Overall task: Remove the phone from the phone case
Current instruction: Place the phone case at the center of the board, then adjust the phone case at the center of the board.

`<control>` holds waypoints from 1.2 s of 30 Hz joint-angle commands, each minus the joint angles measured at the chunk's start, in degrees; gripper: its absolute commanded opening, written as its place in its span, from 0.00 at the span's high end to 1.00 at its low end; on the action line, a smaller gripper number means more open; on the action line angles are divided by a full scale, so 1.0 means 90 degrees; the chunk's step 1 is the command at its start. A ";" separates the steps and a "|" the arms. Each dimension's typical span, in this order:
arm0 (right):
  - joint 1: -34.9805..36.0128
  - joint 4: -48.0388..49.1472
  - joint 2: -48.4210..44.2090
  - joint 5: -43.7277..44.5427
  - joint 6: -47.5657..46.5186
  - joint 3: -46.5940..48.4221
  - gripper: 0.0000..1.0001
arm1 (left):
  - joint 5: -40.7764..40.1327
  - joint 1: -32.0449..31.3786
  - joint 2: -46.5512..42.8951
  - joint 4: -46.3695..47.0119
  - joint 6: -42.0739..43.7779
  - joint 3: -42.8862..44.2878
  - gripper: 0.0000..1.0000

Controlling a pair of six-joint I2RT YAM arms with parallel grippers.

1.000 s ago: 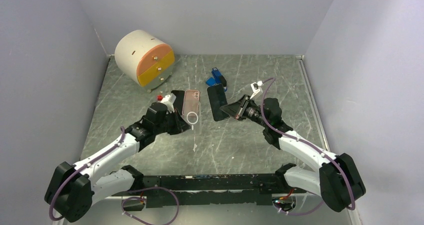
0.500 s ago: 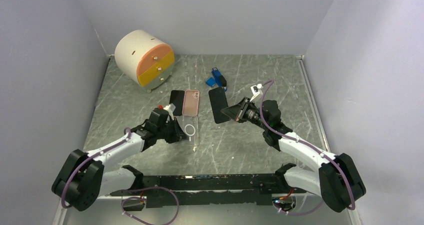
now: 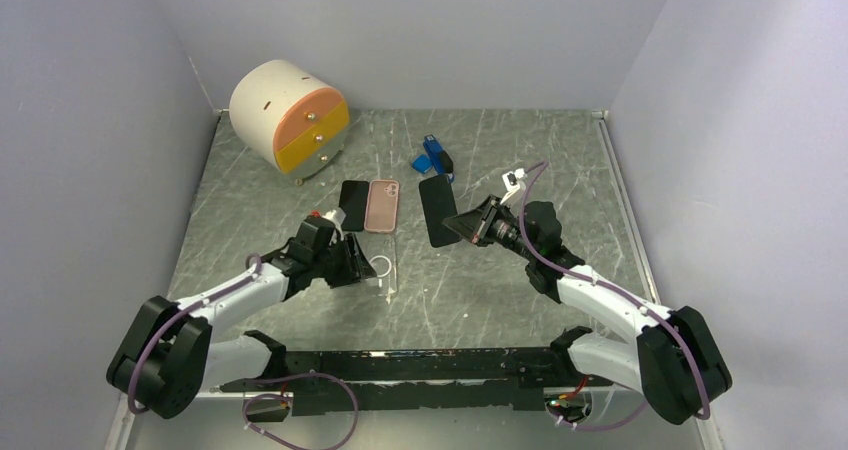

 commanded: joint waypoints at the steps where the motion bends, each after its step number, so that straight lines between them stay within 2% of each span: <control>1: -0.0008 0.0837 -0.0025 -0.0033 0.0013 0.0094 1.00 | -0.0701 0.0019 -0.0348 -0.0545 0.0300 0.0136 0.45; 4: -0.0012 0.0923 0.0023 -0.0089 0.0058 0.0088 1.00 | -0.1018 0.0024 -0.0295 -0.0696 0.0437 0.0244 0.46; 17: -0.0012 0.1053 0.0106 -0.0156 0.0135 0.0048 1.00 | -0.1285 -0.0137 0.0129 -0.0555 0.0693 0.0460 0.56; 27: -0.0012 0.1162 0.0211 -0.0237 0.0192 0.0048 1.00 | -0.2523 -0.0893 0.0708 -0.1167 0.0903 0.1082 0.60; 32: -0.0012 0.1054 0.0148 -0.0195 0.0131 0.0067 1.00 | -0.2696 -0.1087 0.0873 -0.1214 0.0946 0.1197 0.65; 36: -0.0007 0.1082 0.0202 -0.0210 0.0157 0.0077 1.00 | -0.2780 -0.1221 0.1053 -0.1238 0.0947 0.1294 0.72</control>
